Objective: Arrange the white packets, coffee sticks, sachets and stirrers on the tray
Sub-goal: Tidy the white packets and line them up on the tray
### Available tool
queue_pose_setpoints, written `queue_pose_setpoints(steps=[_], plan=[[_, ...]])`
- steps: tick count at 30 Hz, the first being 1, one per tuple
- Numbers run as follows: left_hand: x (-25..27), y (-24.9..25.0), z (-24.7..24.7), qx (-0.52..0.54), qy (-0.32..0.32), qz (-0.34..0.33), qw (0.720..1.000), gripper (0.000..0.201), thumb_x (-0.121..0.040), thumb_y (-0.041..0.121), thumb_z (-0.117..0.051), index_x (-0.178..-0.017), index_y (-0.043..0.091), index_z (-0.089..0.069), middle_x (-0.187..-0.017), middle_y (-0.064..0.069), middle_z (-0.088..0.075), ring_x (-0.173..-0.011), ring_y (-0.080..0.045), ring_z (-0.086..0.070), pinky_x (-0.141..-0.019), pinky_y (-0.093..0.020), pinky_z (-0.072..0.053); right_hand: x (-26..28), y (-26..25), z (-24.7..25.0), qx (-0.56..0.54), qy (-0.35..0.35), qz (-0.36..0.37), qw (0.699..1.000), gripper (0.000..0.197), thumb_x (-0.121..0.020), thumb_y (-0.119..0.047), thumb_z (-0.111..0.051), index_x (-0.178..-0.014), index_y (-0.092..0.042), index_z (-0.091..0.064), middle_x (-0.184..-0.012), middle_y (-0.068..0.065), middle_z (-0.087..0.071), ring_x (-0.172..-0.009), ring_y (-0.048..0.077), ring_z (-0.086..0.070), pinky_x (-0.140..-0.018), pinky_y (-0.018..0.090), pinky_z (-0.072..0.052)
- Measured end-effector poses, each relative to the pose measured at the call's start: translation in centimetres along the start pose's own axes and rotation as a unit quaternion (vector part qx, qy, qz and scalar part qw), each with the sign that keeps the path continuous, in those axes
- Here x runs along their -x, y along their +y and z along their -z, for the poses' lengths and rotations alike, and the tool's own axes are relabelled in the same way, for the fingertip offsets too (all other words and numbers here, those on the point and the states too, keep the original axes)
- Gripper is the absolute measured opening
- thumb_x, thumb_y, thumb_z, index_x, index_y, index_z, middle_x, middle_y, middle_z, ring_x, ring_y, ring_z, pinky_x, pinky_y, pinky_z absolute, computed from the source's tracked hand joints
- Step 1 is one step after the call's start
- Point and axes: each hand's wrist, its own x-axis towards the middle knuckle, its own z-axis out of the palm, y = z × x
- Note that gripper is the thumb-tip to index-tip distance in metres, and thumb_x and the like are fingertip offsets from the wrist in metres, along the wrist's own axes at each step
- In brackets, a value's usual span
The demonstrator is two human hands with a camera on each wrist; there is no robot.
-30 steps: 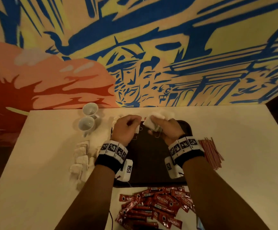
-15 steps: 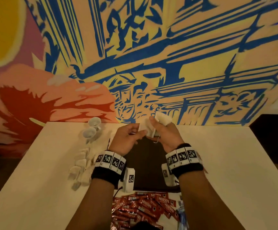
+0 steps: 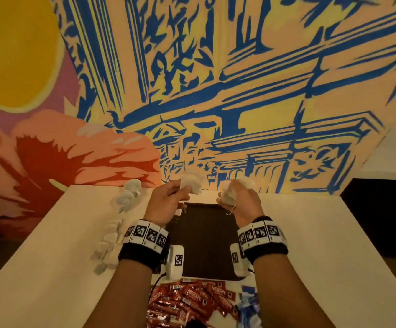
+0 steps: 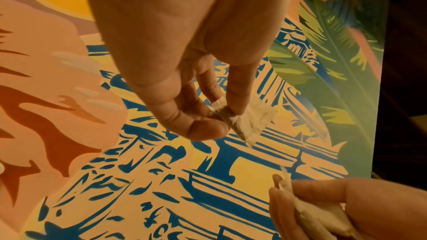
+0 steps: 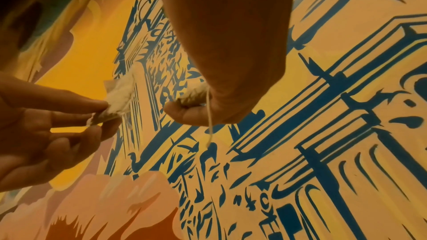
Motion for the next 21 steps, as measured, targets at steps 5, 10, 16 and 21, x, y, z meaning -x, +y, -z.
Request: queue_pose_setpoints(steps=[5,10,16,21], plan=[[0.7,1.1,-0.4,0.027,-0.001,-0.012,1.000,0.022,-0.087,0.015,-0.076,-0.107,0.016,-0.069,-0.093,-0.007,-0.076,-0.077,-0.016,-0.069,-0.069,-0.028,-0.056,1.1,-0.7,-1.0,0.044,-0.035,0.021,0.998,0.026,-0.094,-0.031,-0.072,-0.101,-0.006,-0.070,-0.071,0.004,-0.052,-0.056,0.014,-0.052,-0.059,0.031,-0.057],[1.2,1.9,-0.8,0.049,0.021,-0.031,0.998,0.018,-0.086,0.016,-0.077,-0.101,0.014,-0.068,-0.090,-0.009,-0.075,-0.078,-0.017,-0.070,-0.069,-0.028,-0.057,2.7,-1.1,-1.5,0.110,-0.135,0.072,0.982,0.039,-0.090,-0.047,-0.074,-0.102,-0.010,-0.076,-0.060,-0.001,-0.045,-0.055,0.011,-0.045,-0.060,0.031,-0.054],[1.3,2.4,-0.4,0.046,0.008,-0.038,0.998,0.021,-0.084,0.018,-0.079,-0.104,0.014,-0.072,-0.091,-0.006,-0.074,-0.079,-0.016,-0.068,-0.071,-0.030,-0.057,3.5,-1.7,-1.7,0.197,-0.198,0.135,0.951,0.028,-0.088,-0.034,-0.080,-0.108,-0.014,-0.077,-0.102,0.022,-0.072,-0.087,0.023,-0.064,-0.068,0.032,-0.060],[1.5,3.2,-0.5,0.019,-0.023,-0.048,0.998,0.025,-0.082,0.016,-0.080,-0.106,0.015,-0.073,-0.094,-0.003,-0.076,-0.083,-0.016,-0.070,-0.070,-0.028,-0.058,3.5,-2.3,-1.5,0.177,-0.186,0.166,0.952,0.025,-0.084,-0.032,-0.084,-0.103,-0.016,-0.079,-0.104,0.031,-0.069,-0.084,0.031,-0.057,-0.069,0.035,-0.060]])
